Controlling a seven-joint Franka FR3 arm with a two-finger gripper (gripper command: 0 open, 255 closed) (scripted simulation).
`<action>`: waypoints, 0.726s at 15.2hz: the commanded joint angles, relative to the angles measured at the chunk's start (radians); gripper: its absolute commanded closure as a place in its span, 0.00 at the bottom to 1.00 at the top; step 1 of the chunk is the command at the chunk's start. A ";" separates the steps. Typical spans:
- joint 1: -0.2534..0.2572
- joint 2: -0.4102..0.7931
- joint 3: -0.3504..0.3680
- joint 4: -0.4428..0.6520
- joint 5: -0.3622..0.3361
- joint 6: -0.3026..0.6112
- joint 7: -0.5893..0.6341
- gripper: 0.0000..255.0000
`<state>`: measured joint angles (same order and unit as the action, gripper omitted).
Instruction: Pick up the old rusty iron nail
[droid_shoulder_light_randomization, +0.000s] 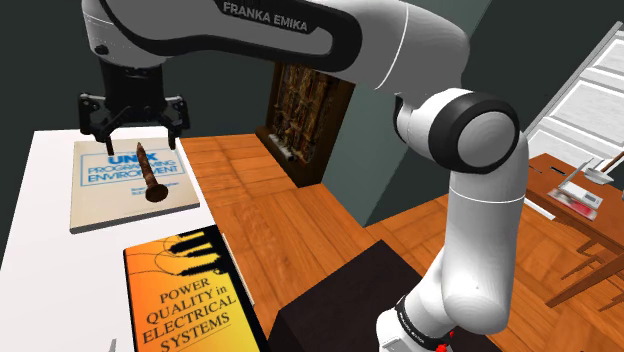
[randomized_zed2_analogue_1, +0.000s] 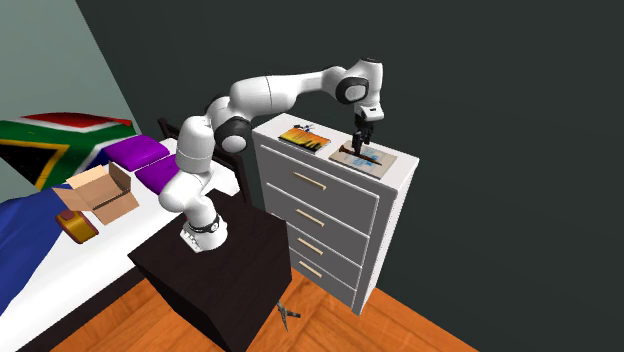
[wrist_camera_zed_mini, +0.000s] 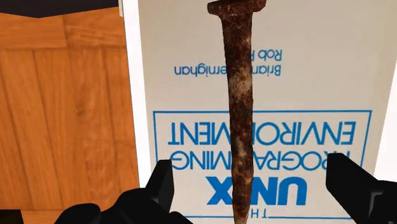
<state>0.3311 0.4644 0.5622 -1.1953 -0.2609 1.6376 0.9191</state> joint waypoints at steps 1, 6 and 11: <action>-0.004 0.001 -0.001 -0.028 -0.001 0.029 0.003 0.00; -0.016 -0.007 -0.001 -0.090 0.002 0.082 0.006 0.00; -0.018 -0.009 -0.001 -0.093 0.003 0.083 0.005 1.00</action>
<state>0.3136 0.4551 0.5614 -1.2874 -0.2578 1.7199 0.9244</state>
